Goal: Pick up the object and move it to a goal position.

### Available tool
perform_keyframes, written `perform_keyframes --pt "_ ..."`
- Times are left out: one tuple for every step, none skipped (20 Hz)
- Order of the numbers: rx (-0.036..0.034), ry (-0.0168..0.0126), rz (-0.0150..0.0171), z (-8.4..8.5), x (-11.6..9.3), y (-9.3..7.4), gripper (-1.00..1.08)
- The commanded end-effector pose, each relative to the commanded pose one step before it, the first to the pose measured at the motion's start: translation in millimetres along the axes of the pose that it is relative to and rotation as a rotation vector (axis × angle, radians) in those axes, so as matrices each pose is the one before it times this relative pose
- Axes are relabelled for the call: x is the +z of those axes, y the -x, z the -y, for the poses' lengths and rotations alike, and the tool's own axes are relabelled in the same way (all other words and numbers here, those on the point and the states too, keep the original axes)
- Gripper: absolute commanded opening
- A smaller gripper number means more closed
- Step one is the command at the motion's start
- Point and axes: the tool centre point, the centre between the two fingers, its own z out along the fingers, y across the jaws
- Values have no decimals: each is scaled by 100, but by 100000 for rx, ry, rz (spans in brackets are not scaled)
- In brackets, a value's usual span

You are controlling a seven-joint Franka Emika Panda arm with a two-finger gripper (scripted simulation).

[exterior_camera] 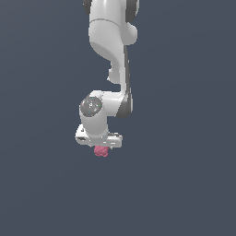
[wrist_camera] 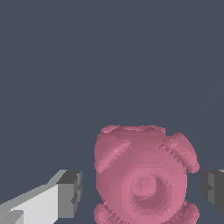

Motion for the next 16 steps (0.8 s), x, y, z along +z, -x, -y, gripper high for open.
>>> perform_keyframes --pt "44 -16 11 -20 1182 37 100" --pt "0 0 0 2 308 -7 100" --pt "0 0 0 1 228 -17 100" --pt "0 0 0 -1 148 -27 100" --pt "0 0 0 -2 69 -38 100" --pt "0 0 0 -3 -1 -41 100" --pt "0 0 0 -1 -14 -17 100" --pt "0 0 0 0 0 0 -100" --pt "0 0 0 0 0 0 -100" --pt "0 0 0 0 0 0 -100" --pt "0 0 0 0 0 0 -100" --pt "0 0 0 0 0 0 -100" --pt "0 0 0 0 0 0 -100" --pt "0 0 0 0 0 0 -100" --pt "0 0 0 0 0 0 -100" --pt "0 0 0 0 0 0 -100"
